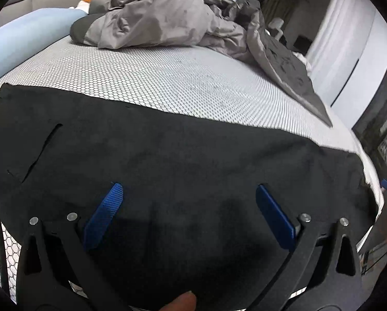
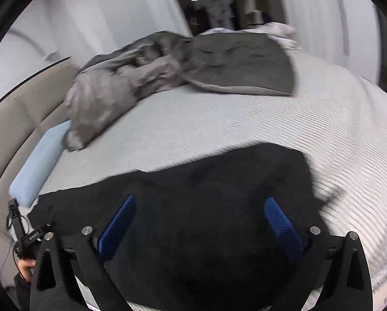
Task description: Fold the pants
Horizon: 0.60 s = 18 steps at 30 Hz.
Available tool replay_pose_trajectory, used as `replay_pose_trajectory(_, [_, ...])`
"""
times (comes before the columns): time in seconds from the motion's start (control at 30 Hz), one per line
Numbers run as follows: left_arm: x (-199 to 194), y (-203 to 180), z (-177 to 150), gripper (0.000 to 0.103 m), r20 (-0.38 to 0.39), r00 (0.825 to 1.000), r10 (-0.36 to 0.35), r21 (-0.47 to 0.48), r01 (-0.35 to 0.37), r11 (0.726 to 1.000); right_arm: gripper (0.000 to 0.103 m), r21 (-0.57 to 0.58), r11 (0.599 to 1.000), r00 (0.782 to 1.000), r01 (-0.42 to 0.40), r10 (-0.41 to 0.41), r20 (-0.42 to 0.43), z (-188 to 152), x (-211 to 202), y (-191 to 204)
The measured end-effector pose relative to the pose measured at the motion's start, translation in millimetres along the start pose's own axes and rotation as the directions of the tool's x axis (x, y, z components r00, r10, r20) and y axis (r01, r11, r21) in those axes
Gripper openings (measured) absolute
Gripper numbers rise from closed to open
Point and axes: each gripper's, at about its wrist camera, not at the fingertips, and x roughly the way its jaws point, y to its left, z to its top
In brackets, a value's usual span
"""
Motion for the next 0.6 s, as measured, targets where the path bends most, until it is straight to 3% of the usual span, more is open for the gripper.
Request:
replay_pose_trajectory(0.07, [1.7, -6.0, -3.4, 0.102, -0.012, 1.000, 0.007, 0.020, -0.007, 1.000, 0.101, 0.050, 0.998, 1.000, 0.026, -0.027, 0.001, -10.3, -10.0, -27.1])
replay_pose_trajectory(0.23, [7.6, -16.2, -10.2, 0.102, -0.035, 0.999, 0.038, 0.067, -0.035, 0.997, 0.101, 0.163, 0.987, 0.998, 0.006, 0.003, -0.057, -37.4, -10.2, -80.7])
replay_pose_trajectory(0.43, [13.9, -15.4, -11.4, 0.102, -0.052, 0.997, 0.048, 0.064, -0.045, 0.997, 0.093, 0.224, 0.964, 0.984, -0.143, 0.163, -0.075, -55.7, -1.1, -112.9])
replay_pose_trajectory(0.53, [16.2, -14.9, -10.4, 0.102, -0.059, 0.997, 0.053, 0.065, -0.050, 0.997, 0.090, 0.223, 0.947, 0.963, -0.232, 0.256, -0.082, -61.2, -3.1, -122.8])
replay_pose_trajectory(0.6, [18.9, -15.0, -9.9, 0.102, -0.066, 0.996, 0.061, 0.073, -0.056, 0.996, 0.089, 0.180, 0.948, 0.946, -0.264, 0.291, -0.141, -65.0, 3.4, -123.2])
